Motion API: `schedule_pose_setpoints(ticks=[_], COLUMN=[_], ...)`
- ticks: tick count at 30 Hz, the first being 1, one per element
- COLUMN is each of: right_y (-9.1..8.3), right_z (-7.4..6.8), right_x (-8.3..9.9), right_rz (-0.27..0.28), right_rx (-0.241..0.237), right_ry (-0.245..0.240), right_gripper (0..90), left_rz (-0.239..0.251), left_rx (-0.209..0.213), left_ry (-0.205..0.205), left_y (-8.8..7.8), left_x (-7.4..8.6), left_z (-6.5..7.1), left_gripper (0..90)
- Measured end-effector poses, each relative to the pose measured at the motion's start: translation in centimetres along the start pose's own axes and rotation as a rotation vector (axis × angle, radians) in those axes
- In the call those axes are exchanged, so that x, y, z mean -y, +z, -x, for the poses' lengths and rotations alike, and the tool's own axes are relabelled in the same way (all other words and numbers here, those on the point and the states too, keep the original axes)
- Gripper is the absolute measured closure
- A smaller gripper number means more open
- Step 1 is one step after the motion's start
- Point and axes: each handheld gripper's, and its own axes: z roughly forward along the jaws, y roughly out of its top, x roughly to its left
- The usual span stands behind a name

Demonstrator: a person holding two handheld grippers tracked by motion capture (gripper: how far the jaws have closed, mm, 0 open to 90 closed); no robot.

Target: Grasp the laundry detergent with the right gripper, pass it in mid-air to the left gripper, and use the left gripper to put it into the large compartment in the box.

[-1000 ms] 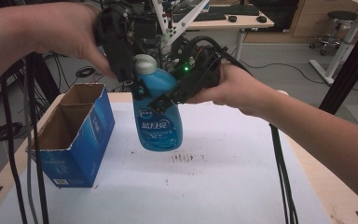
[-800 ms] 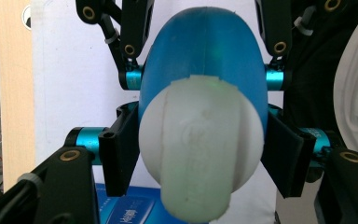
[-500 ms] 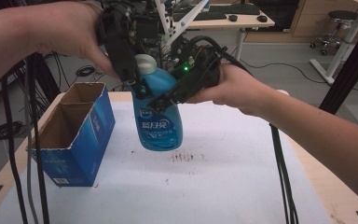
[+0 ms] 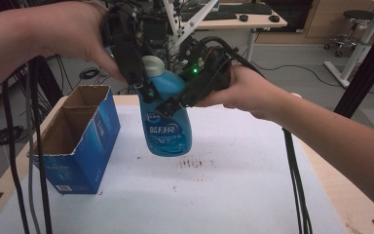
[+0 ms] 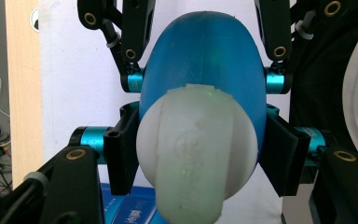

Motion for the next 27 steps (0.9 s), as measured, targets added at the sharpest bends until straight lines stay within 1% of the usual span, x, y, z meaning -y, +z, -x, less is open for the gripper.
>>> schedule_pose_setpoints(ticks=[2,3,6,11,13,15,18,21,22,23,24,25,26,27], right_y=[0.06,0.08,0.14,0.18,0.2,0.27,0.27,0.23,0.2,0.2,0.21,0.21,0.21,0.21], right_z=[0.0,0.11,0.18,0.23,0.3,0.28,0.38,0.42,0.29,0.35,0.41,0.41,0.41,0.41], right_x=[0.01,0.06,0.06,0.09,0.11,0.12,0.21,0.25,0.25,0.29,0.31,0.31,0.34,0.34], right_rz=[-0.005,-0.016,-0.013,-0.019,-0.019,-0.02,-0.023,-0.024,-0.016,-0.013,-0.012,-0.012,-0.013,-0.013], right_rx=[0.0,-0.004,-0.001,-0.011,-0.011,-0.014,-0.017,-0.024,-0.036,-0.05,-0.059,-0.059,-0.039,-0.039], right_ry=[-0.002,-0.017,-0.023,-0.015,-0.02,-0.012,-0.017,-0.02,-0.005,-0.007,-0.001,-0.001,0.003,0.003], right_gripper=[45.3,45.3,45.3,45.1,45.0,44.9,44.5,43.8,42.9,41.5,36.1,36.1,27.2,27.2], left_rz=[-0.008,-0.008,-0.011,-0.012,-0.008,-0.012,-0.013,-0.007,-0.004,-0.002,0.0,-0.004,-0.005,-0.006], left_rx=[-0.002,-0.001,0.003,0.002,0.003,0.003,-0.002,0.005,0.008,0.012,0.015,0.015,0.014,0.01], left_ry=[0.001,-0.001,-0.001,-0.002,-0.008,-0.006,-0.01,-0.011,-0.012,-0.015,-0.016,-0.017,-0.02,-0.025], left_y=[0.08,0.15,0.25,0.19,0.27,0.31,0.36,0.31,0.28,0.25,0.23,0.22,0.25,0.29], left_x=[-0.02,-0.03,-0.02,0.02,0.05,0.04,-0.01,-0.06,-0.09,-0.12,-0.14,-0.15,-0.12,-0.07], left_z=[0.0,0.01,-0.04,-0.06,-0.08,-0.09,-0.04,0.0,0.02,0.04,0.08,0.1,0.11,0.12], left_gripper=[38.0,38.1,38.1,38.5,38.5,38.6,38.6,38.6,38.6,38.6,38.6,38.6,38.7,38.7])
